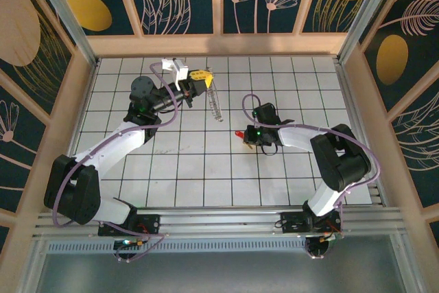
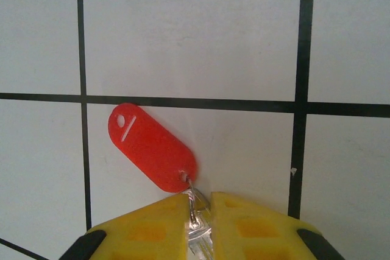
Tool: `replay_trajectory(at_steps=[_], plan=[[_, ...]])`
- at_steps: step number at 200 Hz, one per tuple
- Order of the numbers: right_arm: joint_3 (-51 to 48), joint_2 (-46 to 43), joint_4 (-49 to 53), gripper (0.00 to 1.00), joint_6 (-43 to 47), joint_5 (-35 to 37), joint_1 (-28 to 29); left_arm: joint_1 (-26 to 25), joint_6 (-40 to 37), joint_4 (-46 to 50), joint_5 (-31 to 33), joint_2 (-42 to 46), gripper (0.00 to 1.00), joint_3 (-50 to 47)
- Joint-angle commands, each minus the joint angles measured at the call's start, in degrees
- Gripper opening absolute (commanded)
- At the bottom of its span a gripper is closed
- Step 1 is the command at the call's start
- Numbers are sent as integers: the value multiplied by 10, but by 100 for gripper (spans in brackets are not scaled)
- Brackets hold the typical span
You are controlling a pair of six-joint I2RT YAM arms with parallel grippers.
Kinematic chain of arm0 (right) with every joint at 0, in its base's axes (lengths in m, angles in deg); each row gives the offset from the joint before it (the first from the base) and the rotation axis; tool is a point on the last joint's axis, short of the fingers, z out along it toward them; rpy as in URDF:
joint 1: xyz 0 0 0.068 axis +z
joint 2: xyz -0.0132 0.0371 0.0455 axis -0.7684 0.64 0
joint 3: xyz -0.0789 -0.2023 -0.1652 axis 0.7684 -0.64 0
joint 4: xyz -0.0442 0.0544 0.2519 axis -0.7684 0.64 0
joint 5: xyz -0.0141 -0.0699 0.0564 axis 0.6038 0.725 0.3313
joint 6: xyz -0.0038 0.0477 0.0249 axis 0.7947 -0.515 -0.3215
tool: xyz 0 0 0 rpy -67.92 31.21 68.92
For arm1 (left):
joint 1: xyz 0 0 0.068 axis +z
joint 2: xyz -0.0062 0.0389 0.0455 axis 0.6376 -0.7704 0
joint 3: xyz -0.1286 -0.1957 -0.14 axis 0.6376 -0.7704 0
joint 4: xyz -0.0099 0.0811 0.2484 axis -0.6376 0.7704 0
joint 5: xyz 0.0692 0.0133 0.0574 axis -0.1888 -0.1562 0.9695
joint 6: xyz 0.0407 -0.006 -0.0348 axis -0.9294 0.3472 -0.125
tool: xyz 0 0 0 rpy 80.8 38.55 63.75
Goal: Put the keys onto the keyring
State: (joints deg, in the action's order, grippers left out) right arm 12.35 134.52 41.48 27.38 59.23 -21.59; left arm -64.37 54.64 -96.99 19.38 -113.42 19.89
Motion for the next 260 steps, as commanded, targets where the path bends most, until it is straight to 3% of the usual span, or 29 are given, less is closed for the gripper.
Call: replay_trajectory(at_steps=[1,63,90,162,217,260], plan=[[16,9,-10,15,-3,-10,5,-3,9,-41,-1,-1,0,12],[10,-3,-7,10,-3,-7,5,-3,9,-42,-2,-2,0,12],[13,-14,0,0,-1,-4,5,-3,9,-42,-3,-2,0,12],[45,-114,35,0,30,6,-3,-3,0,-27,-15,-4,0,32],[69,-222,-14,0,85,-66,-45,-3,-18,41,-50,-22,0,91],[79,-291,-77,0,136,-201,-100,-4,-59,78,-86,-34,0,134]])
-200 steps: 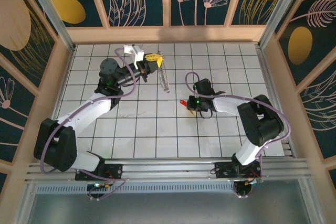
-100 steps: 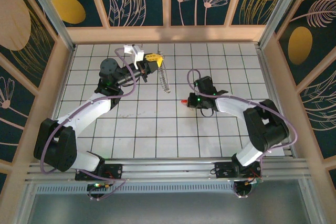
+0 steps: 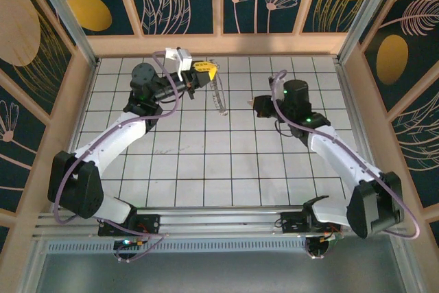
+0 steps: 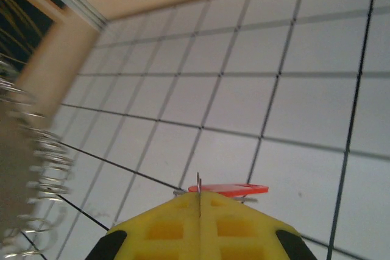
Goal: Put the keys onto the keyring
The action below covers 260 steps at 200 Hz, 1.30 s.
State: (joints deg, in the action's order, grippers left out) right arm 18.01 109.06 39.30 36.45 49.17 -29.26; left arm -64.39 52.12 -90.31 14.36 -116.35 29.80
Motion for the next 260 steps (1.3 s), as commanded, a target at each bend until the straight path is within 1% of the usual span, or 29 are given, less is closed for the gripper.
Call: replay_trajectory(at_steps=[1,41,56,75,107,134,158,224,260], plan=[[22,-37,-56,0,47,-104,-25,-4,-35,12,-37,-5,0,36],[26,-72,-121,0,76,-232,-62,-12,-90,66,-55,-10,0,67],[32,-76,-142,0,74,-267,-69,-17,-105,86,-63,-16,0,83],[44,-74,-159,0,69,-289,-70,-23,-133,117,-67,-22,0,102],[56,-73,-191,0,54,-301,-70,-29,-166,140,-76,-34,0,123],[51,-84,-224,0,40,-306,-69,-32,-169,145,-89,-43,0,141],[46,-93,-241,0,35,-308,-67,-36,-171,146,-87,-50,0,152],[62,-85,-242,0,55,-310,-58,-49,-170,173,-92,-71,0,182],[72,-76,-239,0,68,-301,-41,-54,-174,194,-88,-77,0,194]])
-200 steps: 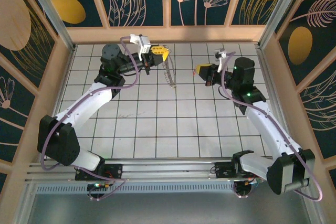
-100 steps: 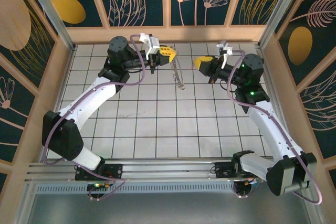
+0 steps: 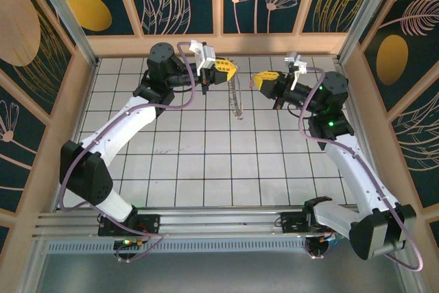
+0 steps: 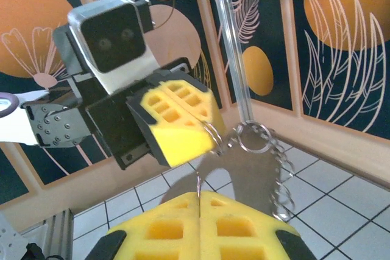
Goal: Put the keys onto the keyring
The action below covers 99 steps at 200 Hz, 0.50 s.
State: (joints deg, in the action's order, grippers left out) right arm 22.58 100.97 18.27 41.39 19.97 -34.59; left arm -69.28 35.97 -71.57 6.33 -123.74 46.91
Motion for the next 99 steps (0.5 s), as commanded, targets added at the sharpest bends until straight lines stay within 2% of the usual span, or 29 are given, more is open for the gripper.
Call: replay_trajectory(at_steps=[1,24,59,99], plan=[[27,5,-28,0,19,-8,13,-5,-13,7,-7,-3,0,23],[34,8,-9,0,41,19,33,-8,-26,20,11,3,0,21],[30,6,5,0,65,91,64,-14,-59,39,73,20,0,13],[21,2,8,0,79,139,79,-17,-79,33,120,52,0,-9]])
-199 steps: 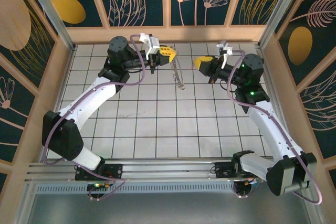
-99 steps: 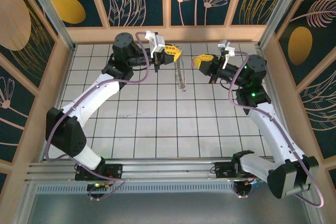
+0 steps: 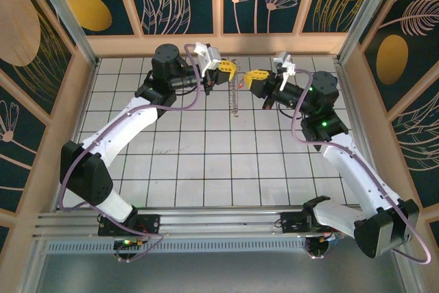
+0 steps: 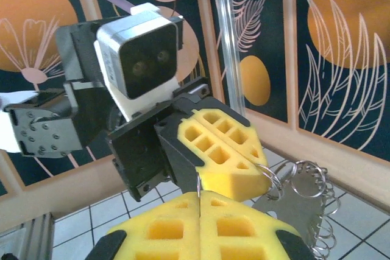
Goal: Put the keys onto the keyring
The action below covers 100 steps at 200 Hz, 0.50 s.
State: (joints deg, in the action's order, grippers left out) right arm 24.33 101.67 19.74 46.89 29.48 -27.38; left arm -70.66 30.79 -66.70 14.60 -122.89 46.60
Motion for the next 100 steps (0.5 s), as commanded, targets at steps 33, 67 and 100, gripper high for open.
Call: replay_trajectory(at_steps=[33,67,100], plan=[[-4,-4,-4,0,28,74,10,-3,-31,-19,43,60,0,-16],[-4,1,-6,0,31,88,15,-3,-33,-19,38,63,0,-17],[4,6,-10,0,34,94,24,-3,-33,-19,35,62,0,-17]])
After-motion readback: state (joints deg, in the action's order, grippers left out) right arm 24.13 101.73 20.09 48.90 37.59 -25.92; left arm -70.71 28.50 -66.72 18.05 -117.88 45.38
